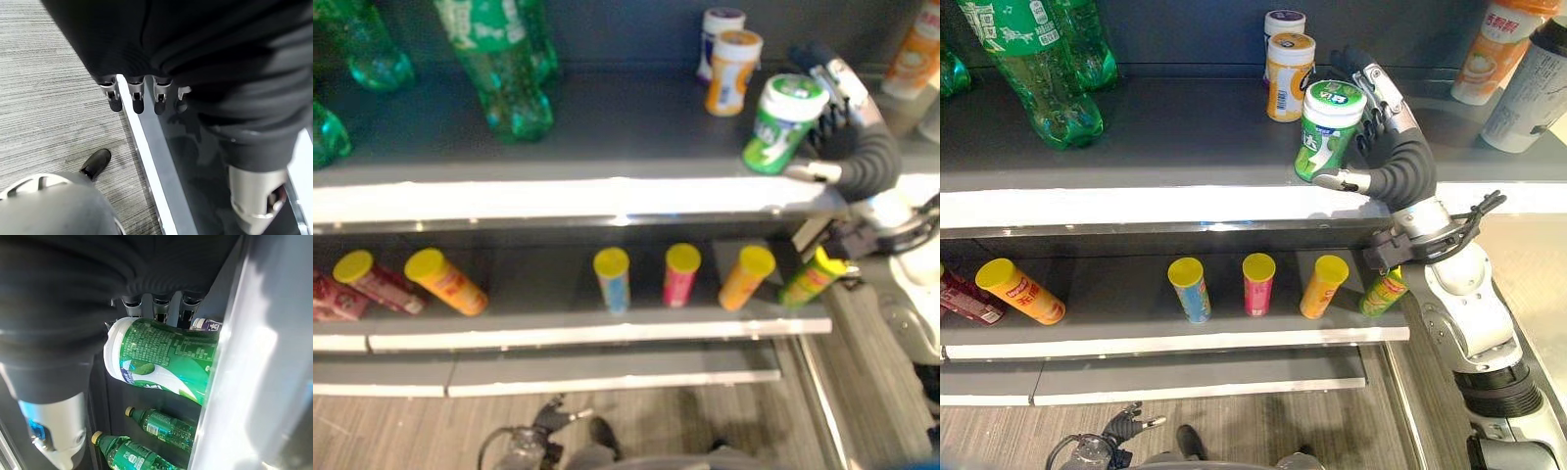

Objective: Put the goods on the table back onto the shelves and tidy them up.

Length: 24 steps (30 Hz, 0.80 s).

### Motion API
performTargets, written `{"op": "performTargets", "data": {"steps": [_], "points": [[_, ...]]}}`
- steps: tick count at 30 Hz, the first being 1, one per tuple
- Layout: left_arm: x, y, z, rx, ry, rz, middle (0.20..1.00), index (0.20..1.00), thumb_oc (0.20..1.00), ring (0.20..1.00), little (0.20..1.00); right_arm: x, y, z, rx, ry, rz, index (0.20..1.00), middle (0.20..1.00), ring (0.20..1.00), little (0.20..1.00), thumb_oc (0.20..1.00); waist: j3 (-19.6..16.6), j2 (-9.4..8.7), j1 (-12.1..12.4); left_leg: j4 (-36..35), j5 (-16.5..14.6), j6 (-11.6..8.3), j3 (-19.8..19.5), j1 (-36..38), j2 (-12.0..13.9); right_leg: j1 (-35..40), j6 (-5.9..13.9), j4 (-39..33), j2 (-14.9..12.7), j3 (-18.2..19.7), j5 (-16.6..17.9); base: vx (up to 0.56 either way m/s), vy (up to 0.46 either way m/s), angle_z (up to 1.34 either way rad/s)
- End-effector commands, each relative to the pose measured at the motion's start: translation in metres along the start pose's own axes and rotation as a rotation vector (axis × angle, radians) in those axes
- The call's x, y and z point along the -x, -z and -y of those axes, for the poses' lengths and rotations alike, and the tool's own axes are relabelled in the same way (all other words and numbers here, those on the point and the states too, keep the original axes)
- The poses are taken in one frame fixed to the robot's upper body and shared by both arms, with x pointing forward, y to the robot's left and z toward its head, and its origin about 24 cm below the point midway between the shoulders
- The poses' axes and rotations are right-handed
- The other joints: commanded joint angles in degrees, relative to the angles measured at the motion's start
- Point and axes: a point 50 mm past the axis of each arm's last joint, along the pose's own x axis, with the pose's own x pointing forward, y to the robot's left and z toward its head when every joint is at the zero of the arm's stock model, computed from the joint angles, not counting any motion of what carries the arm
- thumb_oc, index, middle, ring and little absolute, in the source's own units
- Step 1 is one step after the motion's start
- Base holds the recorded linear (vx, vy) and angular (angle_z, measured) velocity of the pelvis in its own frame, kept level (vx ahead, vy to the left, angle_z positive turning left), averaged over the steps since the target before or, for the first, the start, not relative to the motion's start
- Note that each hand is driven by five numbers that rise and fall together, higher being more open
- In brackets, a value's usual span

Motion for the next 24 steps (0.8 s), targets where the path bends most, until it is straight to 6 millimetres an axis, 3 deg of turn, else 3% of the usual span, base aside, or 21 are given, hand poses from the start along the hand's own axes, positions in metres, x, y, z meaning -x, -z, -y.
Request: {"op": "performTargets", "data": {"steps": [1, 24], "points": [[-0.006, -0.019, -0.008, -0.007, -0.030, 0.040, 1.000, 1.000, 1.000, 1.000, 1.000, -0.014, -0.012, -0.005, 0.005, -0.004, 0.093, 1.000, 1.000, 1.000, 1.000, 1.000, -0.41, 0.49, 2.33, 1.02, -7.06, -6.36, 0.93, 7.61, 4.15, -3.15, 1.05, 3.94, -3.94, 0.71, 0.12, 0.00, 0.000, 0.00], [-0.006, -0.020, -0.009, 0.001, -0.044, 0.039, 1.000, 1.000, 1.000, 1.000, 1.000, -0.024, 0.003, -0.021, 0.070, 0.006, 0.066, 1.000, 1.000, 1.000, 1.000, 1.000, -0.41, 1.27, 2.81, 1.00, -7.02, -6.26, 0.59, 7.83, 4.18, -2.98, 0.75, 4.04, -4.01, 0.58, -0.06, 0.00, 0.000, 0.00]]}}
